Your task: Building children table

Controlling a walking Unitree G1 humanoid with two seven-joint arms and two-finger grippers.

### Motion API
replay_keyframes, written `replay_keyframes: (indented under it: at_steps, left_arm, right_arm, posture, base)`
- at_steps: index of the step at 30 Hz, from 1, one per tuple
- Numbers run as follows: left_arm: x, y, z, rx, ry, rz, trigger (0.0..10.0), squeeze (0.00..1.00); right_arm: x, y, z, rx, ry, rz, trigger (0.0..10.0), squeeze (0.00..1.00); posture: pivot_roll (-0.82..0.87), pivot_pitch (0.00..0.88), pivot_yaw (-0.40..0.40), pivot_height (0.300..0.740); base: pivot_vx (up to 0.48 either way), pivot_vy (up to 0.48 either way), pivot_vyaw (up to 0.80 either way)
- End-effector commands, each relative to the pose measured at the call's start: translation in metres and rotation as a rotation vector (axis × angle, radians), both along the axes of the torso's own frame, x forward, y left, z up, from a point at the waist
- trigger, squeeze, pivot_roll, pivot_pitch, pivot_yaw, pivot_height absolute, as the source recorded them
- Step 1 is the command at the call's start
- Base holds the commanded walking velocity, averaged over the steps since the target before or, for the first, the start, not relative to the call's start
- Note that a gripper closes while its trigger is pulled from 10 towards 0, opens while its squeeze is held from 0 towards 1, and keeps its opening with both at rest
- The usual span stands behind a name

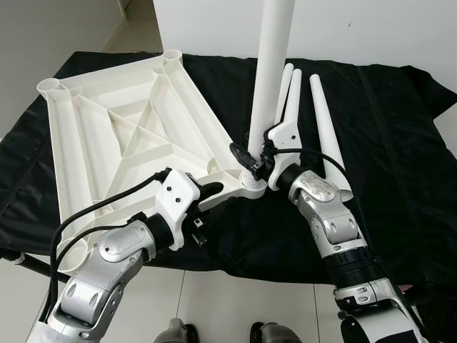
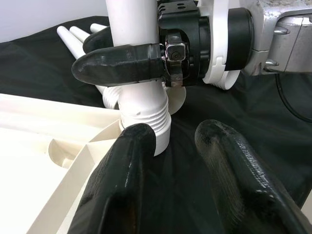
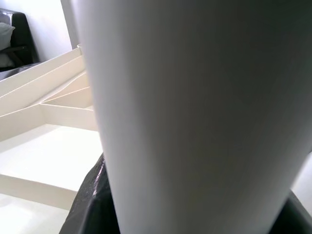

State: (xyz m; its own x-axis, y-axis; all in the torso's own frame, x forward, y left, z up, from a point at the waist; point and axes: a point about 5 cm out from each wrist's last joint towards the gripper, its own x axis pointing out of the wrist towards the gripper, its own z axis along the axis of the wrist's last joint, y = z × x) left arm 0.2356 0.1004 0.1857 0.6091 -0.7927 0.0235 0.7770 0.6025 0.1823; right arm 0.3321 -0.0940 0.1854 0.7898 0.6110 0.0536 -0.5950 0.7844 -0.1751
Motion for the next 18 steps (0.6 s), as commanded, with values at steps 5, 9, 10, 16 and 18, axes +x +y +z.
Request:
replay_keyframes:
  at_steps: [5,9,10,16,18]
  left_arm:
    - [0.000,-0.001,-0.003,0.019,-0.001,-0.004,10.0,0.00]
    - [-0.001,-0.002,-0.003,0.017,-0.002,-0.004,10.0,0.00]
    - [-0.001,-0.002,-0.003,0.017,-0.003,-0.004,10.0,0.00]
    - [0.000,-0.002,-0.003,0.014,-0.007,0.002,10.0,0.00]
    - [0.000,-0.002,-0.003,0.013,-0.007,0.005,10.0,0.00]
  right_arm:
    - [-0.010,-0.007,-0.059,-0.036,0.244,-0.097,10.0,0.00]
    - [-0.012,-0.002,-0.057,-0.017,0.221,-0.121,10.0,0.00]
    - [-0.012,0.001,-0.057,-0.005,0.209,-0.143,10.0,0.00]
    - [-0.006,0.016,-0.053,0.094,0.219,-0.256,10.0,0.00]
    - [-0.003,0.020,-0.054,0.105,0.232,-0.291,10.0,0.00]
  posture:
    - [-0.01,0.139,0.064,0.740]
    - [-0.01,0.131,0.056,0.740]
    - [-0.01,0.131,0.056,0.740]
    - [-0.01,0.127,0.054,0.740]
    - [-0.01,0.129,0.052,0.740]
  base:
    - [0.000,0.000,0.00]
    - [0.000,0.000,0.00]
    - [0.000,0.000,0.00]
    - [0.000,0.000,0.00]
    - [0.000,0.000,0.00]
